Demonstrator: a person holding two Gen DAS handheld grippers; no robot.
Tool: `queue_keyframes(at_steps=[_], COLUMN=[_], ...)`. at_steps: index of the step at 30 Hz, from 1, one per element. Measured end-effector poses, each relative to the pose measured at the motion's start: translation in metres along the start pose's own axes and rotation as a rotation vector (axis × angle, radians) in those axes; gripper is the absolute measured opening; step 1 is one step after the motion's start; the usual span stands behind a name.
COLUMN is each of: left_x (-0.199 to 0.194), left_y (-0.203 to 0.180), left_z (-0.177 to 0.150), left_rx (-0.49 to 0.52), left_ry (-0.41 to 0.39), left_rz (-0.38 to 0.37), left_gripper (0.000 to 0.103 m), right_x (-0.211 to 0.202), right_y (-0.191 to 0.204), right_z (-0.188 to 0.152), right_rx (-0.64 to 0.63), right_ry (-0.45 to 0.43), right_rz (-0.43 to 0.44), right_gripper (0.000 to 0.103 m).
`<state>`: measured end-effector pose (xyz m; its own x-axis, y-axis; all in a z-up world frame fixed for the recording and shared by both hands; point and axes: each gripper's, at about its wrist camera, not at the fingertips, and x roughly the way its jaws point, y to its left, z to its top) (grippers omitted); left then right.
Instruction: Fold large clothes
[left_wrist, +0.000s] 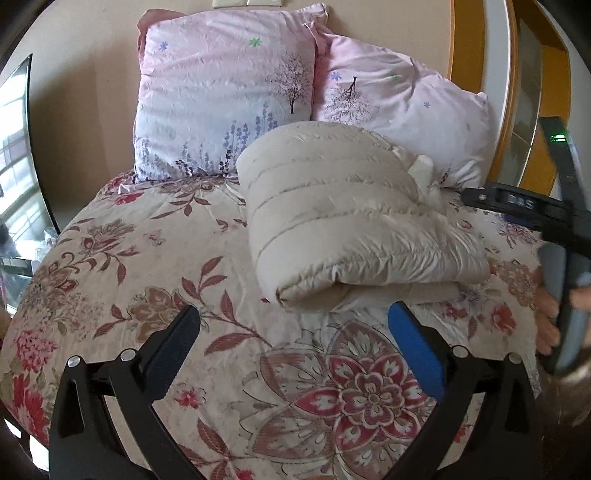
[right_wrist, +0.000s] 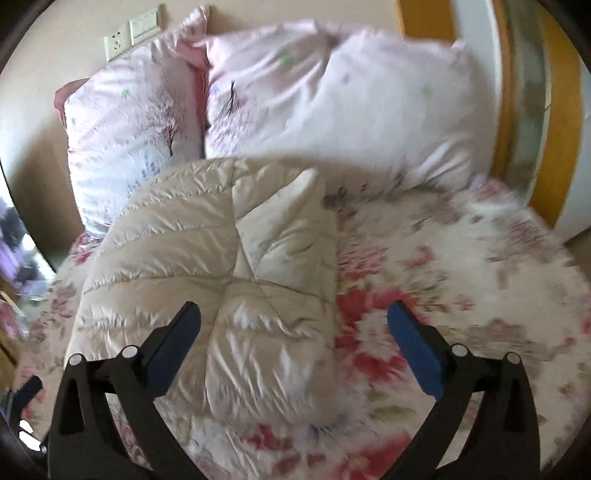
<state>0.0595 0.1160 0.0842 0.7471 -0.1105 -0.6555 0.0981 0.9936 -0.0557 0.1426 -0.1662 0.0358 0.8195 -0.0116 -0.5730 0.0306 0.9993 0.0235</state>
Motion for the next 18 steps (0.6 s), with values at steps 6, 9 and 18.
queue_keyframes(at_steps=[6, 9, 18], left_x=[0.002, 0.004, 0.018], left_y=[-0.003, -0.004, 0.003], left_z=[-0.007, -0.01, -0.012], left_rx=[0.005, 0.014, -0.016], left_ry=[0.035, 0.055, 0.124], left_rz=[0.018, 0.044, 0.064], left_gripper=[0.102, 0.102, 0.102], right_x=[-0.022, -0.028, -0.019], right_y=[0.004, 0.015, 0.029], right_z=[-0.022, -0.035, -0.074], right_rx=[-0.016, -0.064, -0.109], right_ry=[0.013, 0.03, 0.181], right_rz=[0.026, 0.007, -0.015], right_gripper=[0.101, 0.101, 0.101])
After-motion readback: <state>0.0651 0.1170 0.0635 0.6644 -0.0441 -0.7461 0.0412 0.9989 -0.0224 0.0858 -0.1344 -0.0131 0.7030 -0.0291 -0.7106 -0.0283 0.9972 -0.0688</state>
